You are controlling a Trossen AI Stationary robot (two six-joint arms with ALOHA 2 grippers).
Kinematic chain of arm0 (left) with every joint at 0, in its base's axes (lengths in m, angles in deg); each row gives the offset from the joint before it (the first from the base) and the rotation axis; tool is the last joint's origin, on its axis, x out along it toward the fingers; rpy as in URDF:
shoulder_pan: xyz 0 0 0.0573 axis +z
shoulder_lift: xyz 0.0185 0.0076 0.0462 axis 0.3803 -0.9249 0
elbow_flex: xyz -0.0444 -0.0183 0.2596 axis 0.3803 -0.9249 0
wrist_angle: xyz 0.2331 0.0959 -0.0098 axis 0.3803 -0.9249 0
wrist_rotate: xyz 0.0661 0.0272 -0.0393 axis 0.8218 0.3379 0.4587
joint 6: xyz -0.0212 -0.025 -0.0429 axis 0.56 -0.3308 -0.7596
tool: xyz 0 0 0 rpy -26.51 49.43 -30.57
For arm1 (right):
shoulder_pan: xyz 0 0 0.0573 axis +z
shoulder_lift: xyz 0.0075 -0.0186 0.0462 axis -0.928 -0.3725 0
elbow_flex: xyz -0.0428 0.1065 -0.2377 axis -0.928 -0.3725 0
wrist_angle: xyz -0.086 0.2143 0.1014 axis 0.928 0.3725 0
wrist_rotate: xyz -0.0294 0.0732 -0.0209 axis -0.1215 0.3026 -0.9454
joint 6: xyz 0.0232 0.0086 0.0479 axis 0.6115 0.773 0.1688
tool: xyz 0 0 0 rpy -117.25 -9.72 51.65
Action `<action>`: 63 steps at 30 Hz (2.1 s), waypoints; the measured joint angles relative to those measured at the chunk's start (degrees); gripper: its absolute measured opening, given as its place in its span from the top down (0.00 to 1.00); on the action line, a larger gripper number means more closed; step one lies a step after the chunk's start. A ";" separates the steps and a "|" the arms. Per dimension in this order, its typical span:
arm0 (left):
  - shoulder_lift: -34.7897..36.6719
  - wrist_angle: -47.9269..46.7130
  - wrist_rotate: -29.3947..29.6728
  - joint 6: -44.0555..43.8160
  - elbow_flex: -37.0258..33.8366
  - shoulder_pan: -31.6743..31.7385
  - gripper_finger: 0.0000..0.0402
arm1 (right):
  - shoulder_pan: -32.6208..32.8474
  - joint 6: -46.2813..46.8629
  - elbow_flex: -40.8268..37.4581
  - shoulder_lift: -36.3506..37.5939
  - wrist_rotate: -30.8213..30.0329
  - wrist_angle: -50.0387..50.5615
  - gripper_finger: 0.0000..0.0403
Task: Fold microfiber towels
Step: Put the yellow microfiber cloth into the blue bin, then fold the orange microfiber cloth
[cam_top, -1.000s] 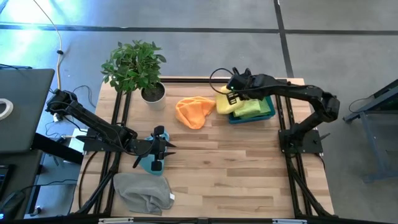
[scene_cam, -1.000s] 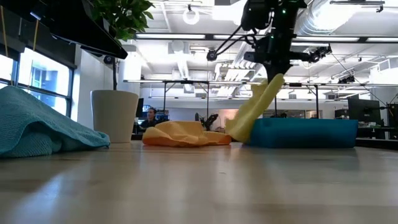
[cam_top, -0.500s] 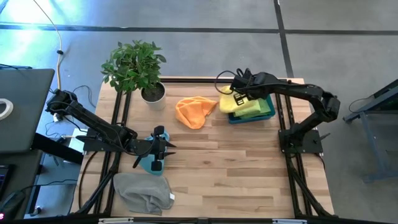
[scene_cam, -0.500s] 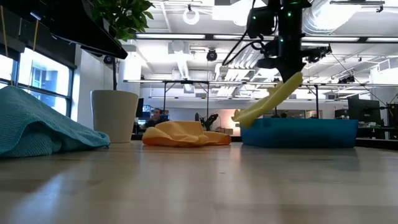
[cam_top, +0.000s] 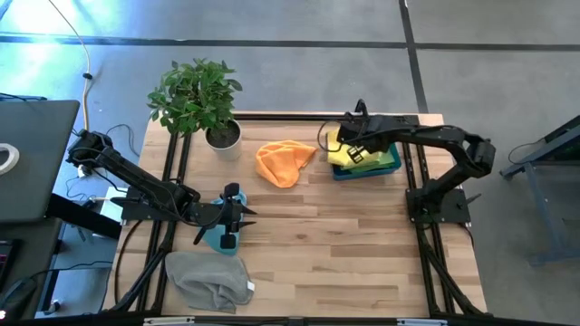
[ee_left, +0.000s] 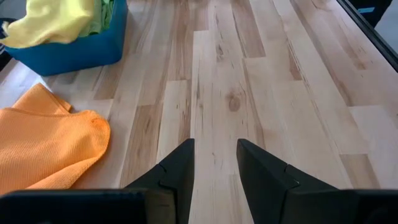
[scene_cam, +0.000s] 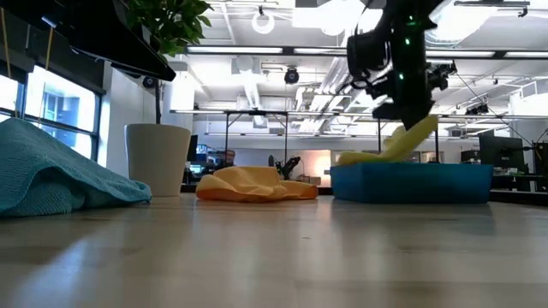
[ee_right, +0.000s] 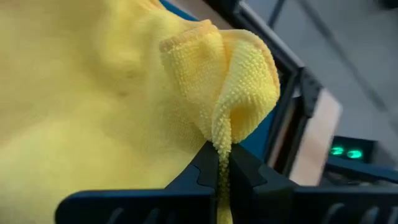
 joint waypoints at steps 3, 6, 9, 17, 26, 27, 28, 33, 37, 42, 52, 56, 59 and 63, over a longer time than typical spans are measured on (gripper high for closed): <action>0.00 0.00 0.00 0.02 0.00 0.00 0.73 | 0.02 -0.81 -3.42 0.00 -5.05 -4.15 1.00; 0.00 0.02 0.00 0.00 0.00 0.00 0.73 | 0.01 -3.68 -6.29 0.00 -6.25 -8.45 1.00; 0.00 0.00 0.00 0.00 0.00 -0.02 0.73 | -0.56 -5.14 -8.26 0.00 -2.65 -11.22 1.00; 0.00 0.02 0.00 0.00 0.00 -0.02 0.73 | -0.70 -5.68 -9.75 0.07 -3.94 -13.39 0.79; 0.00 0.00 0.00 0.01 0.00 0.00 0.73 | 0.21 -5.68 -3.94 0.13 -5.52 -7.02 0.63; 0.00 0.00 0.00 0.01 0.00 0.00 0.73 | 0.73 -5.67 -3.12 0.13 -5.54 -6.16 0.63; 0.00 0.01 0.01 0.00 0.00 0.00 0.73 | 1.34 -5.67 -2.31 0.15 -5.56 -5.81 0.63; 0.00 0.00 0.00 0.00 0.00 0.00 0.73 | 6.08 -5.34 -0.59 0.24 -5.71 -6.20 0.67; 0.00 0.00 0.00 0.00 0.00 -0.02 0.73 | 12.29 -3.63 -0.51 0.24 -5.67 -6.14 0.70; 0.00 0.00 0.00 0.00 0.00 -0.02 0.73 | 22.50 -0.18 -0.51 0.24 -5.71 -6.37 0.72; 0.00 1.75 0.09 0.00 -0.02 0.00 0.73 | 40.58 0.02 -0.51 0.22 -6.92 -23.09 0.74; 0.00 1.89 0.09 0.00 -0.02 0.00 0.73 | 44.77 -4.92 -0.71 0.17 -6.93 -33.58 0.74; 0.00 2.42 0.11 0.00 -0.02 -0.01 0.73 | 46.32 -8.47 -0.75 -0.02 -6.52 -40.26 0.74; 0.00 3.86 0.07 -0.11 -0.02 -0.02 0.73 | 46.18 -12.96 -0.77 -1.64 -4.61 -48.65 0.74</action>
